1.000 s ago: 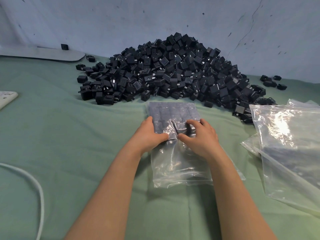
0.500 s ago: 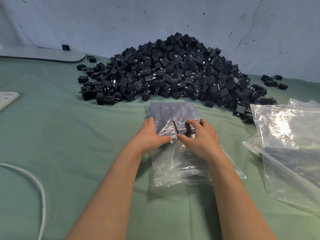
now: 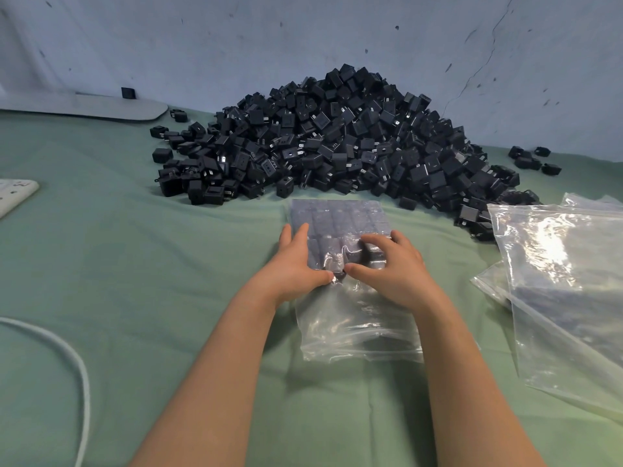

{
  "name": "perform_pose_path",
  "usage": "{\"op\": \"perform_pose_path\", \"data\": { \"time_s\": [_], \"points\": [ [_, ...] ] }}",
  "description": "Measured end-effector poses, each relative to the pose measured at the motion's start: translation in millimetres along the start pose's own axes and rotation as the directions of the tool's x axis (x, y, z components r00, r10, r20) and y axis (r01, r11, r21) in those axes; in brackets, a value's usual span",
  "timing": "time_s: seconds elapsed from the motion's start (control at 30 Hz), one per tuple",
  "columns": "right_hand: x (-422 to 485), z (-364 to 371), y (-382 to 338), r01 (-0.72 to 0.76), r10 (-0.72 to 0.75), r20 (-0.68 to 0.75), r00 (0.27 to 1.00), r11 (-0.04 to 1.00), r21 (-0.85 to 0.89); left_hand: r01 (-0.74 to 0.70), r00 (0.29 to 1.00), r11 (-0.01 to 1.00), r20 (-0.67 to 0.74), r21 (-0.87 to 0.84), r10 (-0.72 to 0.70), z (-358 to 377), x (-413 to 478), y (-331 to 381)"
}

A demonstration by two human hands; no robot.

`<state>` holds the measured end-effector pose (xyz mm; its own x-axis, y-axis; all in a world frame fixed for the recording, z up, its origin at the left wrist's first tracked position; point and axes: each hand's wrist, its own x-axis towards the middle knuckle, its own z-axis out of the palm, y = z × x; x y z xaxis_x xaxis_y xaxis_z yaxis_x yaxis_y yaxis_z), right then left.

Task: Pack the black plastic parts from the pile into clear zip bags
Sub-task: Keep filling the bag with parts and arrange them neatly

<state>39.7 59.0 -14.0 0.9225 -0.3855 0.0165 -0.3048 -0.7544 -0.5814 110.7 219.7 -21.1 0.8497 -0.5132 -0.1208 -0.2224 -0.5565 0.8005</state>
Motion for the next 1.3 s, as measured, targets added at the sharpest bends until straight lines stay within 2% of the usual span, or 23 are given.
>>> {"op": "perform_pose_path", "data": {
  "time_s": [0.23,0.37,0.43,0.6,0.87,1.03,1.3],
  "points": [
    [-0.1,-2.1,3.2,0.033,-0.030,0.069,0.997,0.999,-0.034,0.000,1.000,1.000,-0.001,0.005,0.000,-2.8,-2.3,1.9],
    [-2.6,-2.9,0.3,0.064,-0.060,0.065,0.996,0.996,-0.057,0.013,0.999,0.982,-0.034,-0.191,-0.020,-11.3,-0.3,-1.0],
    [-3.2,-2.5,-2.9,0.103,-0.098,0.065,0.993,0.991,-0.082,0.018,1.000,0.976,-0.014,-0.217,-0.022,-15.0,-1.3,-2.3],
    [-1.8,-0.3,-6.4,0.193,-0.184,0.092,0.979,0.976,-0.100,-0.015,0.998,0.994,0.063,-0.111,0.022,-17.1,-5.4,-1.8],
    [1.0,2.6,-5.9,0.231,-0.219,0.099,0.971,0.964,-0.133,-0.023,1.000,0.999,0.012,-0.037,0.023,-14.9,-3.1,0.0],
    [0.8,2.5,-6.3,0.229,-0.228,0.025,0.973,0.973,-0.026,-0.029,1.000,1.000,0.005,-0.007,0.029,-12.4,-2.1,-1.1],
    [1.0,4.9,-7.0,0.225,-0.225,0.010,0.974,0.974,-0.002,-0.024,0.999,1.000,-0.045,0.020,0.025,-10.4,-3.0,1.1]
  ]
}}
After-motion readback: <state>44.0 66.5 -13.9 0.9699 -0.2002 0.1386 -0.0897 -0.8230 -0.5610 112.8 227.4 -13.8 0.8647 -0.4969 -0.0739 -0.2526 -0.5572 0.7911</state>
